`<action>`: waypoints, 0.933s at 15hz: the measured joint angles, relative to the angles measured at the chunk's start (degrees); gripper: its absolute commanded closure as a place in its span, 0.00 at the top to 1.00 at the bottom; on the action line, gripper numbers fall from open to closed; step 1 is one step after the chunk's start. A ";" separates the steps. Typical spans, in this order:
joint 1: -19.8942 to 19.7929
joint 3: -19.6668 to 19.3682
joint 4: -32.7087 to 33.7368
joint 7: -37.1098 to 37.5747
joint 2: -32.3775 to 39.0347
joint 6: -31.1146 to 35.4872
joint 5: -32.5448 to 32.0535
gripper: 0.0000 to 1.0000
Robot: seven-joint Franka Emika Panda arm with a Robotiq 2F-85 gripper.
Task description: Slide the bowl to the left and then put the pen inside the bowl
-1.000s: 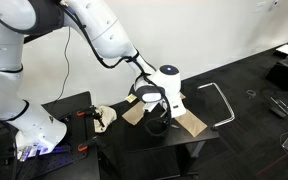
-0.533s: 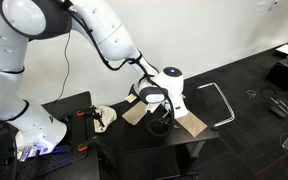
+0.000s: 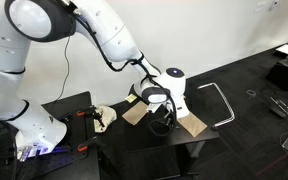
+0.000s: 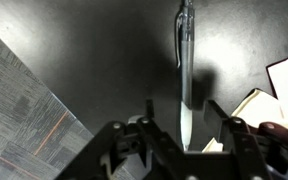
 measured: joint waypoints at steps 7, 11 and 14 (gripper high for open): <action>0.05 0.10 1.65 0.00 0.74 -0.63 0.00 0.00; 0.05 0.11 2.29 0.00 0.99 -1.61 0.00 0.27; 0.05 0.11 2.73 -0.01 1.06 -2.42 0.00 0.49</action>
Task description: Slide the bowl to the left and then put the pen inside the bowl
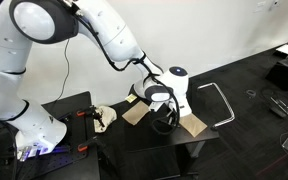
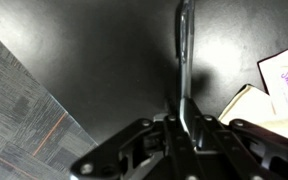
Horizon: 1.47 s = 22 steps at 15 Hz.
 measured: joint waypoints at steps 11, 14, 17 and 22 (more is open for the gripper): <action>0.01 0.49 1.52 -0.05 1.62 -0.80 0.00 0.26; 0.08 0.77 2.28 -0.06 1.95 -1.15 0.00 0.02; 0.15 0.96 2.56 -0.06 2.00 -1.19 0.00 0.02; 0.83 0.91 2.28 -0.05 1.57 -1.30 0.00 0.03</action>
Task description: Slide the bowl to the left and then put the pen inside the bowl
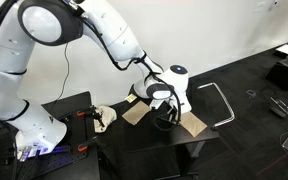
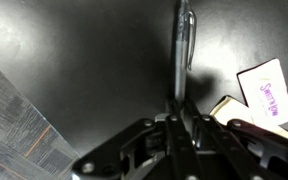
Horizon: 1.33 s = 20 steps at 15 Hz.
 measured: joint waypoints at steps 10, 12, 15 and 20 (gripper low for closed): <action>10.62 -3.23 -11.68 0.36 -14.42 -0.97 -7.08 0.03; 12.18 -3.18 -13.89 0.27 -17.76 -1.99 -9.88 0.03; 13.30 -1.81 -16.09 -0.22 -21.82 -3.52 -13.38 0.03; 13.25 2.69 -18.41 -6.13 -25.81 -3.56 -14.49 0.03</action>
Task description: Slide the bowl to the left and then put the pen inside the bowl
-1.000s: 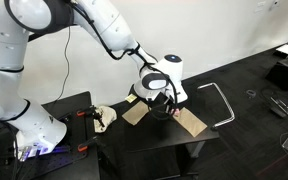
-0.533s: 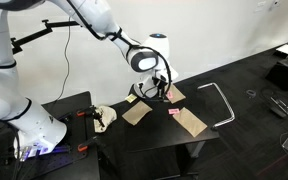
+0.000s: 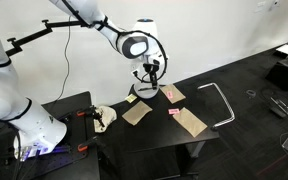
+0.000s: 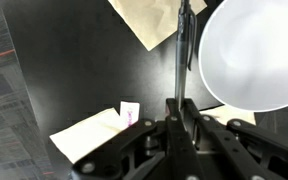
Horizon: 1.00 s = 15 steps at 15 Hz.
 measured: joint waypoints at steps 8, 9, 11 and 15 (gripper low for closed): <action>-3.40 7.70 -0.29 -16.38 -0.07 1.08 3.62 0.03; -4.23 8.68 -0.29 -19.18 0.19 1.16 5.01 0.03; -5.80 10.36 -0.24 -24.32 0.84 1.18 7.30 0.03; -7.75 12.28 0.44 -31.03 2.89 1.18 9.30 0.03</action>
